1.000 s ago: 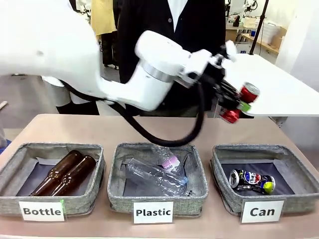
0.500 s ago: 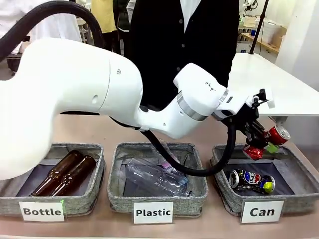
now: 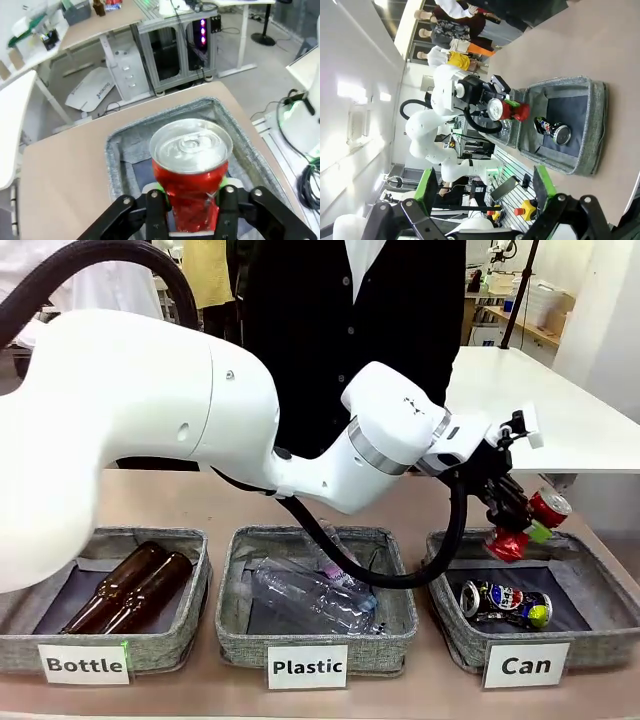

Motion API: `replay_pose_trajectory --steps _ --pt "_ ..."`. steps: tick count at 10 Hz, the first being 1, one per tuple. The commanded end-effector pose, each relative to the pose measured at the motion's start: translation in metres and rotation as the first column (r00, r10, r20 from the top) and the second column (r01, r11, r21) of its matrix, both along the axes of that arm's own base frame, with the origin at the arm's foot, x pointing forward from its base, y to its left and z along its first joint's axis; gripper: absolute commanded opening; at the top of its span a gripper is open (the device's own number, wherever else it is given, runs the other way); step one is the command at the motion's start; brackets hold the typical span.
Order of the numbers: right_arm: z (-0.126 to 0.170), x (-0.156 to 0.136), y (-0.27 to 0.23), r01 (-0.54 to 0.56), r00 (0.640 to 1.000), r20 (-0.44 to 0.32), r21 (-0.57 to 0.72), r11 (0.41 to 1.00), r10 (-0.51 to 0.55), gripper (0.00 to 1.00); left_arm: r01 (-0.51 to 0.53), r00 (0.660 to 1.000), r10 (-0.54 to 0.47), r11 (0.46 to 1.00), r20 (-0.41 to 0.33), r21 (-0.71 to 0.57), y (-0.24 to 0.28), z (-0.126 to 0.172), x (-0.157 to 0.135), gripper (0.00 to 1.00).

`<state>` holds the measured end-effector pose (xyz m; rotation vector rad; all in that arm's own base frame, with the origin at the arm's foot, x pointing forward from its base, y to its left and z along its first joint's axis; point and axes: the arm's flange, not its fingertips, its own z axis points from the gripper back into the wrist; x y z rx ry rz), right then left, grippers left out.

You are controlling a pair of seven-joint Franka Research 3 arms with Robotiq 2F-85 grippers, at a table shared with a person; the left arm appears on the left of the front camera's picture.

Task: Sort the can waste into the basket.
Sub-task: Pick up the can waste from the table and place it in the right Fabric basket.

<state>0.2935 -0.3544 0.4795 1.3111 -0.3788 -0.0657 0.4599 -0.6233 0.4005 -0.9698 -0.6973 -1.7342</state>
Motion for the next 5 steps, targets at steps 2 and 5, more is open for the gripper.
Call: replay_pose_trajectory --steps 2,5 --pt "-0.0001 -0.0045 0.0026 -0.009 1.000 0.010 -0.007 1.000 0.009 1.00 0.014 1.000 -0.014 1.000 -0.008 0.000 -0.0026 0.0049 -0.0019 0.90" --pt "-0.0001 -0.0045 0.0026 -0.009 1.000 0.010 -0.007 1.000 0.009 1.00 0.003 1.000 -0.003 1.000 -0.003 -0.016 0.0014 0.0068 -0.0019 1.00"
